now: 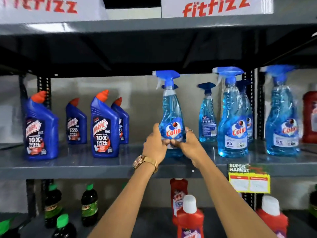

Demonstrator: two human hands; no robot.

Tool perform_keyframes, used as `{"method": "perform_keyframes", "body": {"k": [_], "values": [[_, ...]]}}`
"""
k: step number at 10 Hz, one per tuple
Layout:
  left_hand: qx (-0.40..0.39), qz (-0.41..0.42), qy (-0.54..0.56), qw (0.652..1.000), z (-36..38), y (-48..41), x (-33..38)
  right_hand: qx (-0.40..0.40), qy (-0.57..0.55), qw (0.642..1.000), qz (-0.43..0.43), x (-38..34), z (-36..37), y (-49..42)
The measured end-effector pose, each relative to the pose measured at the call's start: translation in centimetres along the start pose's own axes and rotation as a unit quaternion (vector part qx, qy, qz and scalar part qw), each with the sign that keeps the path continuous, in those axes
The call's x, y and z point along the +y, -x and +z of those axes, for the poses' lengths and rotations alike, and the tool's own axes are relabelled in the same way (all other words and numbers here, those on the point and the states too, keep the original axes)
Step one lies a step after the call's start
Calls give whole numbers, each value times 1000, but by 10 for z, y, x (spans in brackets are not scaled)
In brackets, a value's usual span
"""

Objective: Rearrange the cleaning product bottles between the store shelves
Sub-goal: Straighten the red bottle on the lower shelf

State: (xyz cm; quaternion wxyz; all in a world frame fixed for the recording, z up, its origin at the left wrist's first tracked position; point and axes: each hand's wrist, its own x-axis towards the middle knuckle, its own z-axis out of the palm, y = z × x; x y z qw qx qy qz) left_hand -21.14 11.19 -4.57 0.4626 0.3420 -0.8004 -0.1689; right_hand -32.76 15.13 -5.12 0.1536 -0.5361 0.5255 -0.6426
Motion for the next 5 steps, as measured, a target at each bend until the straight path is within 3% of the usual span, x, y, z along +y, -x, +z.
{"method": "perform_keyframes", "body": {"k": [4,5], "values": [[5,20,33,999,18,-1,4,-8,8,1000,9,7,-17,3],[-9,31,46,998,16,-1,2,45,56,997,-16,-2,-15,10]]}}
